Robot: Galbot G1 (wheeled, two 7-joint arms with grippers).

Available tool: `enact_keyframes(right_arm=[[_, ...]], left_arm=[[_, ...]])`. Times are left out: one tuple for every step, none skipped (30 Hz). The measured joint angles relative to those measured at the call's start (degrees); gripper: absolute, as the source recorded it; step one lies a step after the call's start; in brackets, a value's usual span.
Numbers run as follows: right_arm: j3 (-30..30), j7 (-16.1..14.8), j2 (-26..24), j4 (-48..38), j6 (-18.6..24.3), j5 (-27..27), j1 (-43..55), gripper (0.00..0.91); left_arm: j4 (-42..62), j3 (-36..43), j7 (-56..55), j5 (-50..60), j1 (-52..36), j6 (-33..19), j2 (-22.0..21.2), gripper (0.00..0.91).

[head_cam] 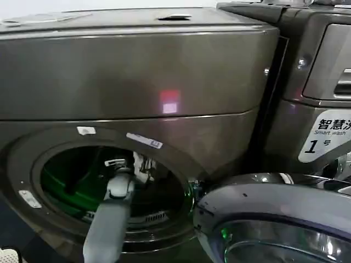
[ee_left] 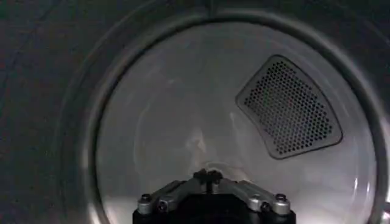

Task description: Grasp the clothes from the dryer.

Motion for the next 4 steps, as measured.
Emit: enact_keyframes(right_arm=[[0.01, -0.05, 0.00, 0.05, -0.03, 0.00, -0.03, 0.907], [0.03, -0.10, 0.00, 0.10, -0.03, 0.00, -0.05, 0.907], [0.08, -0.15, 0.00, 0.15, -0.04, 0.00, -0.11, 0.907], [0.13, -0.17, 0.00, 0.18, -0.06, 0.00, -0.16, 0.907]], left_arm=[[-0.15, 0.03, 0.20, -0.08, 0.06, 0.01, 0.07, 0.000], [-0.21, 0.06, 0.38, -0.15, 0.10, 0.01, 0.14, 0.000], [-0.25, 0.06, 0.58, -0.18, 0.14, 0.01, 0.23, 0.000], [-0.27, 0.07, 0.76, -0.20, 0.18, 0.01, 0.31, 0.000]])
